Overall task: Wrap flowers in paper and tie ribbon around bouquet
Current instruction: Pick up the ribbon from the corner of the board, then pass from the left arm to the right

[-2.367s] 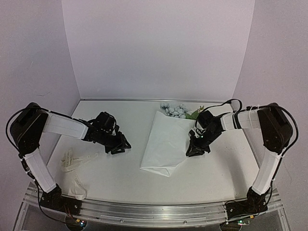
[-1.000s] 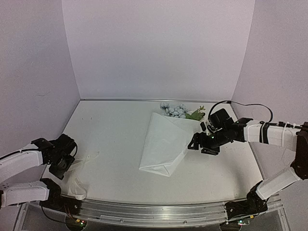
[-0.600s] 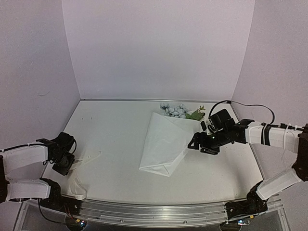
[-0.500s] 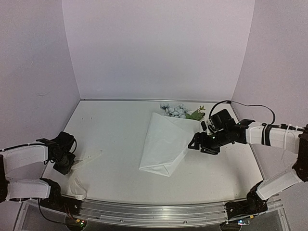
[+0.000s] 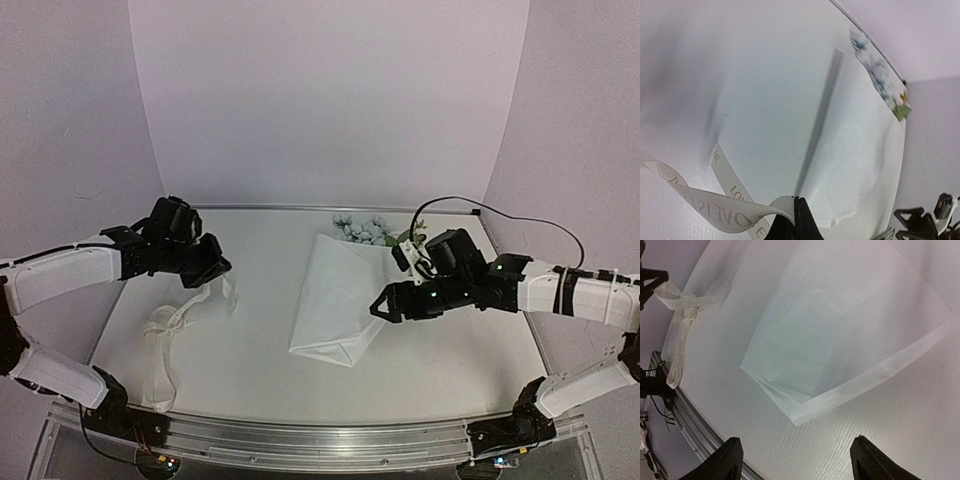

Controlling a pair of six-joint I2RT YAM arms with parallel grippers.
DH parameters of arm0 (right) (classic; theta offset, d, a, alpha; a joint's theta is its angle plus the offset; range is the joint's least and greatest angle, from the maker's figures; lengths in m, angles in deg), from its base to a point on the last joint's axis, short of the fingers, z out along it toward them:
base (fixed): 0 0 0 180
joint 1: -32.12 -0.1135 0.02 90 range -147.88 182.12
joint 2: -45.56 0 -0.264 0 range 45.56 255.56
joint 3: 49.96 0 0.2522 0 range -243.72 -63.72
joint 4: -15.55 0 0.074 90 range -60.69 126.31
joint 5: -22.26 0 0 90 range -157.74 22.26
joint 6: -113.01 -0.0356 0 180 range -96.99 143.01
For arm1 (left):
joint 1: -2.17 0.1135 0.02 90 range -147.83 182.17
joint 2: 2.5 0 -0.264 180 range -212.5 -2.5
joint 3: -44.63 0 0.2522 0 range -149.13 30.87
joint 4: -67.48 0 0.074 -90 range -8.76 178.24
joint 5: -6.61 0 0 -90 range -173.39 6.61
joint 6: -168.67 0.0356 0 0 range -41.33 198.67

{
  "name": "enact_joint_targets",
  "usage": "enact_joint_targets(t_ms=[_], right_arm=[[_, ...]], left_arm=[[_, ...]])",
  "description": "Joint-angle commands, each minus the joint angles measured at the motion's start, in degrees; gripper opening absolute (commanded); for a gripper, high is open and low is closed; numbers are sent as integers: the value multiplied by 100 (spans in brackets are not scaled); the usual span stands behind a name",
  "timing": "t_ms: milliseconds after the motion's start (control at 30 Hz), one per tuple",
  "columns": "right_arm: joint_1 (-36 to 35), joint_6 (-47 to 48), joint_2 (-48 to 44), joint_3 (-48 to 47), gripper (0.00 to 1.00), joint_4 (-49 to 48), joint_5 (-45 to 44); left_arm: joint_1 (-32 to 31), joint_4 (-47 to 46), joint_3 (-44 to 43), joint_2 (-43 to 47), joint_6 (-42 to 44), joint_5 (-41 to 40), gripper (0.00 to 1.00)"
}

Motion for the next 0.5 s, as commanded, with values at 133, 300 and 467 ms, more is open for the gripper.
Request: enact_joint_targets(t_ms=[133, 300, 467], right_arm=[[-710, 1523, 508, -806, 78, -1432, -7], [-1031, 2002, 1167, -1036, 80, -2580, -127], [-1235, 2388, 1729, -1502, 80, -2723, -129]], left_arm=[[-856, -478, -1469, -1085, -24, 1079, 0], [-918, -748, -1695, -1368, -677, 1485, 0], [-932, -844, -1912, -1510, -823, 1773, 0]])
